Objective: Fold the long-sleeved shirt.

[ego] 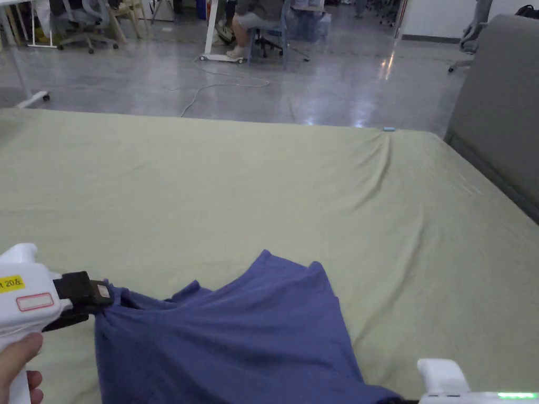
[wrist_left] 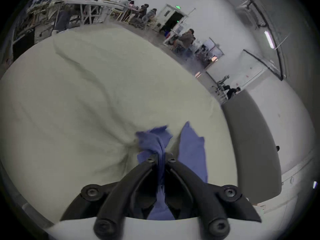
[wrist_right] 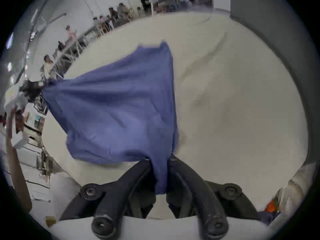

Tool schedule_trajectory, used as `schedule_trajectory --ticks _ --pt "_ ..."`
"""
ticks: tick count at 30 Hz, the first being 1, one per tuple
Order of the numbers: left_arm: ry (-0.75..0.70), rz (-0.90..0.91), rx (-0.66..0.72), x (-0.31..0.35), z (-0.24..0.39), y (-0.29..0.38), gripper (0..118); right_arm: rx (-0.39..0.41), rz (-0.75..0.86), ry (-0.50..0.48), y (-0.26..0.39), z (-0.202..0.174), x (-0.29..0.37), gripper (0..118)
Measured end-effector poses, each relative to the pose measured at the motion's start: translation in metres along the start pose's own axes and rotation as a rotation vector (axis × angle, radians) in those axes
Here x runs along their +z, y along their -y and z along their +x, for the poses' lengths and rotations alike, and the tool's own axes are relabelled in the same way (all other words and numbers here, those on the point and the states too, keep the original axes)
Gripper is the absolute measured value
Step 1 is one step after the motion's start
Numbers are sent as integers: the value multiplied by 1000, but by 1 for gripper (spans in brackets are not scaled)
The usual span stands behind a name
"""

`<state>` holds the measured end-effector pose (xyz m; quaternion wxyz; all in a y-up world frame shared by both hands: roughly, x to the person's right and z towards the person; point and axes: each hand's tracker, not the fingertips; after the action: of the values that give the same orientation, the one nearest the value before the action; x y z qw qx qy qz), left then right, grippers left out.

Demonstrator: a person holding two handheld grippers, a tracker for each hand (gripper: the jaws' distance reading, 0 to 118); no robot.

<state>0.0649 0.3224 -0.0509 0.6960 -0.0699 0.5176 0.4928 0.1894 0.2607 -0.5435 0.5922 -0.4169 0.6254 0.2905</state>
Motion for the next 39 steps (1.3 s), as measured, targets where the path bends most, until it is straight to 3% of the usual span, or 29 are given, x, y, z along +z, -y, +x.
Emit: schedule_trajectory --ticks 5,9,12,15,17,21,23,30,39 --pt "77 146 -108 38 70 -93 0 99 249 1 -112 -17 93 4" --pt "84 271 -184 65 134 -166 0 159 362 82 -211 -37 155 4" --pt "79 284 -186 68 172 -217 0 138 369 82 -285 -44 185 4" --pt "47 296 -211 60 203 -259 0 127 410 167 -349 -55 206 4" --pt "18 298 -249 53 216 -281 0 149 420 197 -382 -59 214 4" --pt "39 309 -217 33 228 -322 0 107 416 239 -432 -58 213 4" --pt "68 335 -192 25 227 -327 0 108 400 289 -444 -56 205 4" --pt "8 276 -250 -37 191 -310 0 107 278 318 -429 -23 115 4" --pt "-169 -56 -196 -141 65 -202 0 163 -17 267 -287 8 -67 4"
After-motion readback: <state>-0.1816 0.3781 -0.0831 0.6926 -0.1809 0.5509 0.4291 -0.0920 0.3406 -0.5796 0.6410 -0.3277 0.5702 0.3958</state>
